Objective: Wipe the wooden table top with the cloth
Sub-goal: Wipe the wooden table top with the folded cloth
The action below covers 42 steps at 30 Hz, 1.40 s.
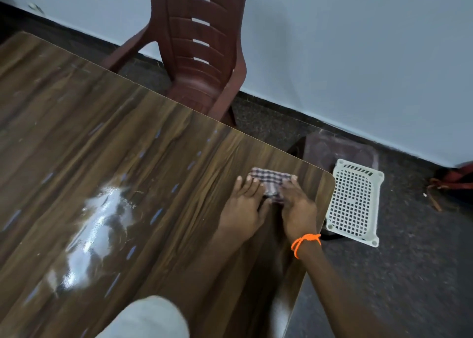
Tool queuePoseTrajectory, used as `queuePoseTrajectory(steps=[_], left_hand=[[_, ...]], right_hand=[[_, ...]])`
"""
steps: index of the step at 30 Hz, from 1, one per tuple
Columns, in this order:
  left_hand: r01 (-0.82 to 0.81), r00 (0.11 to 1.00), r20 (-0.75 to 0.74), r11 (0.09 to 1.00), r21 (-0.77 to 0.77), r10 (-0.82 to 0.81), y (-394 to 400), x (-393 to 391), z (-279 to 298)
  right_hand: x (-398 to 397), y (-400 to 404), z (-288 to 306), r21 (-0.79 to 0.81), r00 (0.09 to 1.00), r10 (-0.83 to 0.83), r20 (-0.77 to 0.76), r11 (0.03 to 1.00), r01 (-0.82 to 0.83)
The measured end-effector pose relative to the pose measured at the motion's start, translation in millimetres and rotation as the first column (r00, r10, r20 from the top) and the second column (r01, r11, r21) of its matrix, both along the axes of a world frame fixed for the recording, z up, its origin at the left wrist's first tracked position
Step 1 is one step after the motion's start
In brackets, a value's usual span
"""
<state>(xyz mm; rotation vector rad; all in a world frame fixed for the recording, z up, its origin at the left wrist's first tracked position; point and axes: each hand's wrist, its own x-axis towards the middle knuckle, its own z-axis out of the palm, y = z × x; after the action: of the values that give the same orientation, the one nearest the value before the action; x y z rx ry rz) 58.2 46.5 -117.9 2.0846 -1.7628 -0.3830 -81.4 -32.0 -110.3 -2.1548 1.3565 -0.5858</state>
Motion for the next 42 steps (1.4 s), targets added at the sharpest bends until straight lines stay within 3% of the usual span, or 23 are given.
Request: queuePoseTrajectory(steps=[5,9,13,20,23,27,31,34,39,42], left_hand=[[0.014,0.998,0.06,1.0,0.019,-0.015,-66,22,7],[-0.03,0.991,0.133,0.998,0.051,0.023,-79,60,2],[-0.055,0.983,0.18,0.996,0.068,0.042,-82,104,2],[-0.216,0.973,0.103,0.974,0.075,0.207,-28,114,2],[-0.185,0.98,0.086,0.982,0.033,0.182,10,97,-1],[-0.055,0.996,0.077,0.994,0.091,0.048,5,79,-1],[0.0,0.994,0.109,0.998,0.068,-0.007,-50,89,7],[-0.031,0.983,0.185,0.994,0.1,0.012,-81,114,10],[-0.157,0.981,0.135,0.978,0.135,0.139,-60,158,10],[-0.19,0.979,0.099,0.972,0.137,0.178,-24,164,9]], right_hand=[[31,-50,0,-0.012,0.993,-0.109,-0.036,0.994,0.109],[73,-71,5,-0.09,0.99,0.033,-0.138,0.995,-0.046],[115,-80,12,-0.071,0.976,0.104,-0.193,0.99,-0.12],[139,-46,9,-0.008,0.948,0.291,-0.126,0.956,-0.295],[113,-26,-2,-0.013,0.936,0.349,-0.053,0.937,-0.35],[75,-22,-14,-0.139,0.969,0.242,-0.045,0.959,-0.246],[92,-45,-3,-0.103,1.0,0.013,0.008,0.995,-0.012],[127,-66,8,-0.067,1.0,-0.002,-0.014,0.998,0.001],[180,-67,15,-0.047,0.959,0.19,-0.21,0.978,-0.204],[186,-44,9,-0.039,0.936,0.273,-0.222,0.957,-0.288]])
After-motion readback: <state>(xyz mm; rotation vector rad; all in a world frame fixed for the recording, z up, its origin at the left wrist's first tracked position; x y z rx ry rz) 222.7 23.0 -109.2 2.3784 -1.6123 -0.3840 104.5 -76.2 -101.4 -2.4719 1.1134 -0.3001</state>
